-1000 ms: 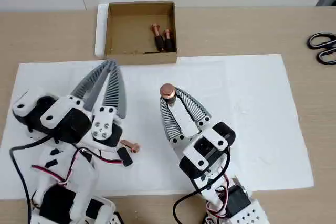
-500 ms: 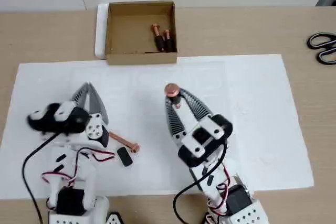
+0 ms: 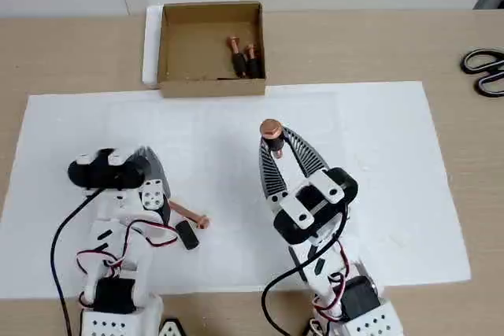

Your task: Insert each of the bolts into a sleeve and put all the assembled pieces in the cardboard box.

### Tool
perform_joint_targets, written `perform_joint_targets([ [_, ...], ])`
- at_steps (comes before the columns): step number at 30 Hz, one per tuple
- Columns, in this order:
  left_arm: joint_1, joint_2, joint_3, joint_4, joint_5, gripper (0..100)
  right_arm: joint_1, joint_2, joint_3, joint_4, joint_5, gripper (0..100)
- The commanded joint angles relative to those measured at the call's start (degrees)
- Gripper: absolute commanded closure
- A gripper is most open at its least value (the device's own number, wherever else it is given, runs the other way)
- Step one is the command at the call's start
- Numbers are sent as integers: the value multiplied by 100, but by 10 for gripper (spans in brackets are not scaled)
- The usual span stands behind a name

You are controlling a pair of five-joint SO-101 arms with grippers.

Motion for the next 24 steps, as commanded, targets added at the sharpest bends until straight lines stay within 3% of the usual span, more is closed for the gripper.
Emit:
perform_joint_targets([
  [1,9,-62,-22,519,-26,993,31,-75,35,13,26,994],
  [7,9,-62,-22,1433,-9,993,31,-75,35,13,26,994],
  [19,18,-70,-31,1459,9,993,215,-75,9,4,26,995],
  [24,9,-70,-31,1468,9,993,330,-4,-642,92,0,995],
])
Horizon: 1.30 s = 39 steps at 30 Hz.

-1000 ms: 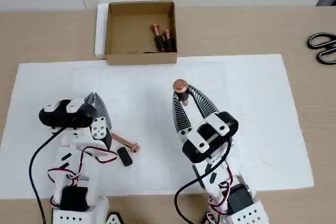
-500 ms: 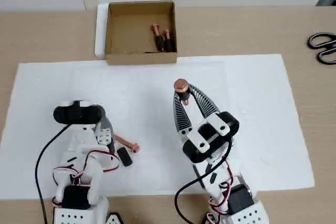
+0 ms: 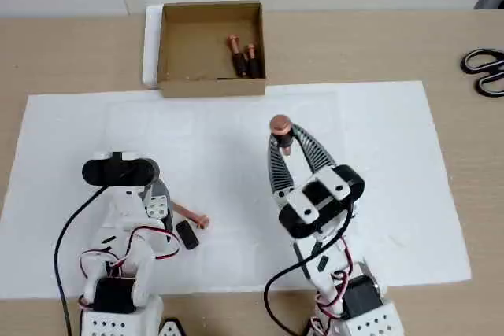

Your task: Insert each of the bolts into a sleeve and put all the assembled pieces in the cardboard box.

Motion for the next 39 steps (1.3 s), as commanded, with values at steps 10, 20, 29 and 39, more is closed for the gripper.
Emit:
perform_joint_targets([
  [10,-9,-70,-31,26,9,993,40,-13,-1591,1578,-18,995],
  [20,-9,-70,-31,26,9,993,1024,541,-2769,2273,-1556,995],
  [29,-18,-70,-31,26,18,993,1015,2501,-4114,2229,-1600,995],
  [39,-18,-70,-48,26,18,993,488,4664,-4923,1789,-1565,995],
])
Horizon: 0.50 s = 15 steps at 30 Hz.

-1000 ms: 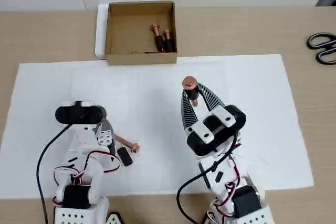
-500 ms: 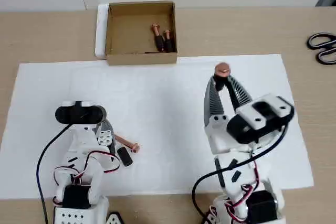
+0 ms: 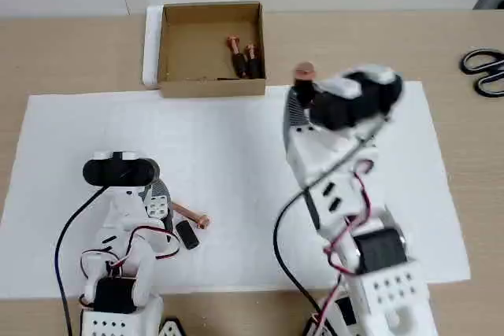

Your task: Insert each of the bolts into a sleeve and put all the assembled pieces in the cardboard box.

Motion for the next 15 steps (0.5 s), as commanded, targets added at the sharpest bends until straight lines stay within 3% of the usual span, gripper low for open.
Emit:
perform_joint_targets([
  [1,-18,-70,-48,26,18,993,-66,760,-668,-532,0,995],
  [15,-26,-70,-48,26,18,993,-66,4629,-3349,-743,-35,995],
])
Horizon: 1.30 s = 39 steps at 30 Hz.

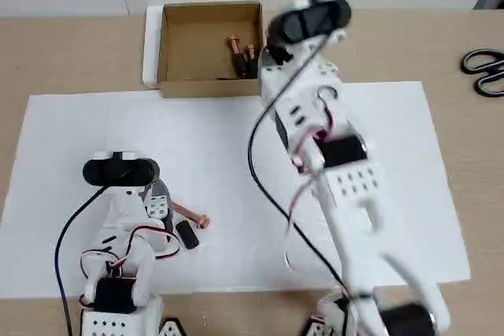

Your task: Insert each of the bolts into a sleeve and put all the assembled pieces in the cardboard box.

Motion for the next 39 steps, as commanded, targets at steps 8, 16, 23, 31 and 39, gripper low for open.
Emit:
perform_joint_targets([
  [8,-26,-70,-48,26,9,993,-22,2378,-2453,-189,-9,995],
  [16,-26,-70,-48,26,0,993,-22,4409,-4484,-145,0,995],
  [23,-26,-70,-48,26,0,993,-277,6220,-6699,488,-9,995],
  [31,-26,-70,-48,26,0,993,-576,7662,-8738,514,-9,995],
  [39,-26,-70,-48,26,0,993,-585,8602,-9459,523,-35,995],
])
